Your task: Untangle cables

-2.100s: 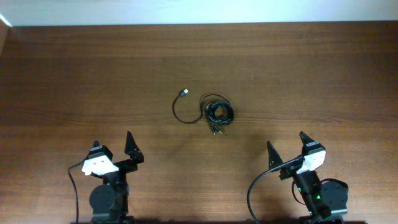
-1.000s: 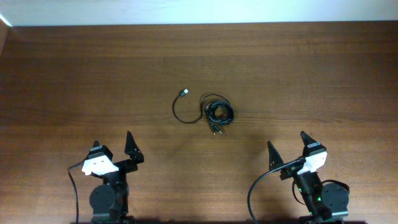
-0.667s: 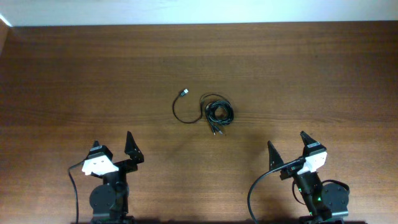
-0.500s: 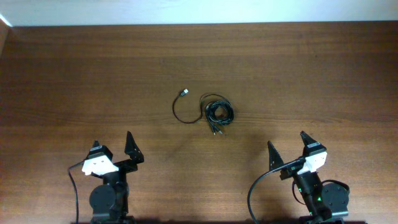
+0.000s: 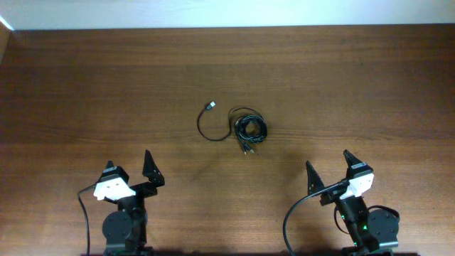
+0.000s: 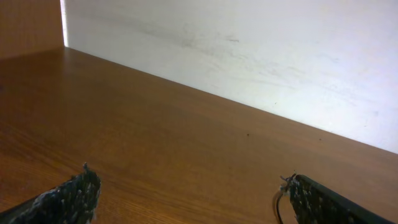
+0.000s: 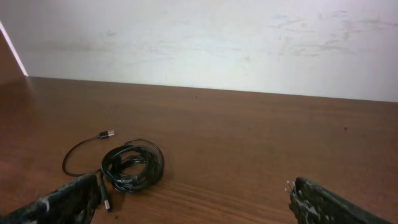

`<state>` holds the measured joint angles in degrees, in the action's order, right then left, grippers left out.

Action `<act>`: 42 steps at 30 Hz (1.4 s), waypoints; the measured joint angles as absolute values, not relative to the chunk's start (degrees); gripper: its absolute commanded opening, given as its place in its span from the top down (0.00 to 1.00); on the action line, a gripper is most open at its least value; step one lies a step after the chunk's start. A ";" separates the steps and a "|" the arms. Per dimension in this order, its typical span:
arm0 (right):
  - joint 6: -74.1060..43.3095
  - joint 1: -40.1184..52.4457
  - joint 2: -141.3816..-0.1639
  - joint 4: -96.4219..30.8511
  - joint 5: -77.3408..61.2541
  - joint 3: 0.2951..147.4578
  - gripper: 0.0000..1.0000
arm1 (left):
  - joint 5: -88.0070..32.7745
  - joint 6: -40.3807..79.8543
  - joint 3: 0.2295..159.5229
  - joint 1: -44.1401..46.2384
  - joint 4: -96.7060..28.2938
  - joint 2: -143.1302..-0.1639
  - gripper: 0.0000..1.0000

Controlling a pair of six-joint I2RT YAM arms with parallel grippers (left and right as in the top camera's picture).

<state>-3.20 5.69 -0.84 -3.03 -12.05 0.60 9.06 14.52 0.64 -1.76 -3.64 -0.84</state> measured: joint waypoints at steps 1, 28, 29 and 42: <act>-3.22 5.69 -0.84 -3.03 -12.05 0.60 0.01 | 9.06 14.52 0.64 -1.76 -3.62 -0.84 0.00; -3.18 5.69 -0.84 -2.90 -15.38 0.60 0.01 | 1.74 14.50 0.91 -1.76 -2.76 -1.32 0.01; -3.22 5.69 -0.82 -3.01 -15.73 0.64 0.01 | 0.91 14.48 1.50 -1.76 -3.09 -2.39 0.01; -3.31 5.69 -12.27 -36.75 -20.53 37.23 0.01 | -10.66 9.39 52.34 -1.72 -31.73 -52.05 0.01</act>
